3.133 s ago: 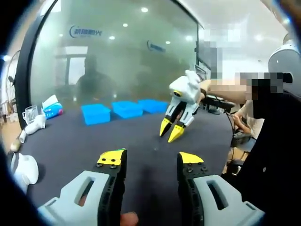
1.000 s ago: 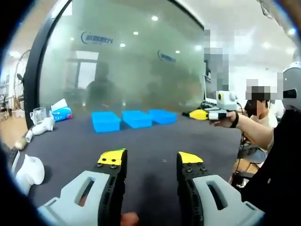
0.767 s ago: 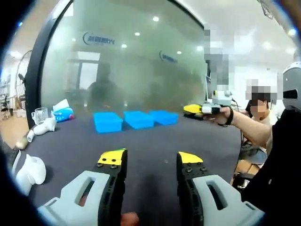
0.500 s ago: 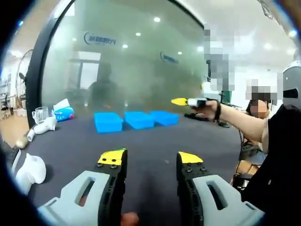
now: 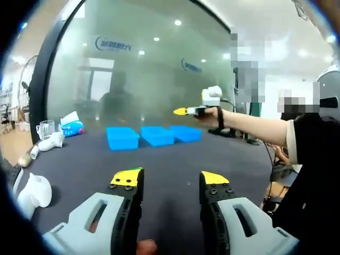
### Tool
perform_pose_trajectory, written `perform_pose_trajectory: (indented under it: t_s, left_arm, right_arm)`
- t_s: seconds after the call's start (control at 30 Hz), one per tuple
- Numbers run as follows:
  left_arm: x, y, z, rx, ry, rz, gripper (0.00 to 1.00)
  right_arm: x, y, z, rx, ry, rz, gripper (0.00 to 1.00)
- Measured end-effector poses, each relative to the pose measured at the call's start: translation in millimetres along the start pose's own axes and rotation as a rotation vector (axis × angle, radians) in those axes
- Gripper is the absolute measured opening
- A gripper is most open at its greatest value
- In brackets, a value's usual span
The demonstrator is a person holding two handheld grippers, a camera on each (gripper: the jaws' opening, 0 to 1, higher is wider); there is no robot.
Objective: Sort the screws, nuts, and washers into the corresponding bins
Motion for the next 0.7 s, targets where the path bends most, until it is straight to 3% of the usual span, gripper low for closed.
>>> perform_pose_trajectory:
  t_s: [0.1, 0.2, 0.53, 0.7]
  left_arm:
    - [0.1, 0.5, -0.3, 0.001, -0.002, -0.001, 0.4]
    - [0.1, -0.2, 0.1, -0.002, -0.002, -0.001, 0.4]
    - [-3.1, -0.5, 0.3, -0.007, 0.005, -0.004, 0.4]
    - [-4.4, 0.0, 0.0, -0.006, 0.01, -0.004, 0.4]
  right_arm:
    - [-2.8, 3.2, -9.9, 0.033, 0.043, 0.065, 0.04]
    - [4.3, 7.1, -19.2, 0.053, 0.009, 0.045, 0.04]
    - [13.6, 8.6, -33.6, 0.076, 0.041, 0.089, 0.05]
    - [17.0, 6.7, -31.9, 0.048, 0.034, 0.099, 0.15]
Point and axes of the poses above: the point that each gripper's makers call its tool centre point, and the gripper's own axes: z roughly backward along the fingers, x roughly to its left, y roughly out of its underside, the point moved 6 cm from there along z, roughly backward along the fingers, and after that the axes turned 15 degrees about z, right-handed, at the moved point
